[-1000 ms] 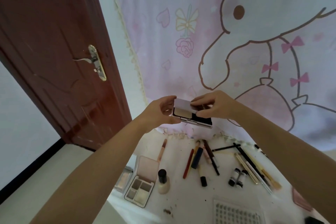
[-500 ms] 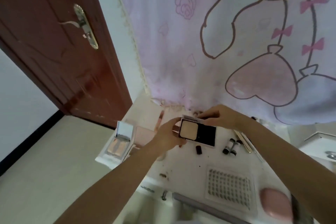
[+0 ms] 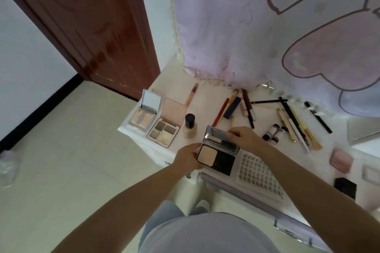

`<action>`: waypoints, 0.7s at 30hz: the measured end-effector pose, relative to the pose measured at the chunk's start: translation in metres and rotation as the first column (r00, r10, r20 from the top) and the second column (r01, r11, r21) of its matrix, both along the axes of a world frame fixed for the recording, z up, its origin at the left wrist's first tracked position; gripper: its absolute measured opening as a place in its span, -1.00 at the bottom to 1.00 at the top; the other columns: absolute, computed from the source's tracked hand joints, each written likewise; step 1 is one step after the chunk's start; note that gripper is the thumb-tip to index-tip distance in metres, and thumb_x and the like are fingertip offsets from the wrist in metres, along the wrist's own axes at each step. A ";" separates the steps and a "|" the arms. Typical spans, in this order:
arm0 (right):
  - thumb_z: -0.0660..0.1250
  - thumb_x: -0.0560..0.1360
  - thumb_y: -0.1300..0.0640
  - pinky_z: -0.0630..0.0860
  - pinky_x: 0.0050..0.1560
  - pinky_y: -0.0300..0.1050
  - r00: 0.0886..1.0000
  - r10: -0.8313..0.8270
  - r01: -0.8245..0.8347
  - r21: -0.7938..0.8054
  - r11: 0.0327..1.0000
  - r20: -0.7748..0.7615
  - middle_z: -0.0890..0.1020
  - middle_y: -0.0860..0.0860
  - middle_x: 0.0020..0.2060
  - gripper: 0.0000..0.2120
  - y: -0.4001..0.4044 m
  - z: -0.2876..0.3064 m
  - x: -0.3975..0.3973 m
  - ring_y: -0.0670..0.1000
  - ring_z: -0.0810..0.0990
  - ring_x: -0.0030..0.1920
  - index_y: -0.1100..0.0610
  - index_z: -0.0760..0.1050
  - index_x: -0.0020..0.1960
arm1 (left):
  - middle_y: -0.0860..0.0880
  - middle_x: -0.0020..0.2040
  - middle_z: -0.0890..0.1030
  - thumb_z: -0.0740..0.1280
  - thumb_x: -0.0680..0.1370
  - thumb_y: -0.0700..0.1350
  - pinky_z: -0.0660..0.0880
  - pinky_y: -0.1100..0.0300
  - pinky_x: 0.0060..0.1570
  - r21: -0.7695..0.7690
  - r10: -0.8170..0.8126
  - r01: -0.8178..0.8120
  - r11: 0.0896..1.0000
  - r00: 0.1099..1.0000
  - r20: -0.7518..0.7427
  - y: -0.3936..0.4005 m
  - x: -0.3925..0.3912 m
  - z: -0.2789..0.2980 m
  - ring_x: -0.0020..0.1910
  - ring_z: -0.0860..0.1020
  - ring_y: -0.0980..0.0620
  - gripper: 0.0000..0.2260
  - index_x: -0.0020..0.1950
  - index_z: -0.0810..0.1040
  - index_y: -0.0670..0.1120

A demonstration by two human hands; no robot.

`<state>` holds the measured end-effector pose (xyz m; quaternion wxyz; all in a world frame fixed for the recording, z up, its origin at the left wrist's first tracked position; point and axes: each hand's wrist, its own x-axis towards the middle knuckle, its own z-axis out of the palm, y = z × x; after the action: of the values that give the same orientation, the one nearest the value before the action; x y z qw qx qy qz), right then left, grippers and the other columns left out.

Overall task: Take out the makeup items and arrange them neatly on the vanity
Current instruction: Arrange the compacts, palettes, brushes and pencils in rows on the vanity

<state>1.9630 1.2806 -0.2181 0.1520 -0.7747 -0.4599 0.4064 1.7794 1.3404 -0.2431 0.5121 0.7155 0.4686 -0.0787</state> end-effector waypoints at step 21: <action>0.13 0.56 0.04 0.38 0.13 -0.05 0.922 -0.021 -0.052 0.178 0.983 0.386 0.58 0.20 0.11 -0.64 -0.036 -0.016 0.013 0.18 0.52 0.13 0.27 0.49 0.18 | -0.08 0.15 0.52 0.28 0.54 -0.06 0.40 0.20 0.15 0.500 -0.243 0.307 0.810 0.951 -0.191 -0.003 -0.007 -0.016 0.16 0.48 -0.02 -0.70 0.23 0.45 -0.14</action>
<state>1.9758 1.2444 -0.2337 0.1264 -0.8183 -0.5227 0.2027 1.7721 1.3373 -0.2588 0.2522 0.8820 0.3931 -0.0635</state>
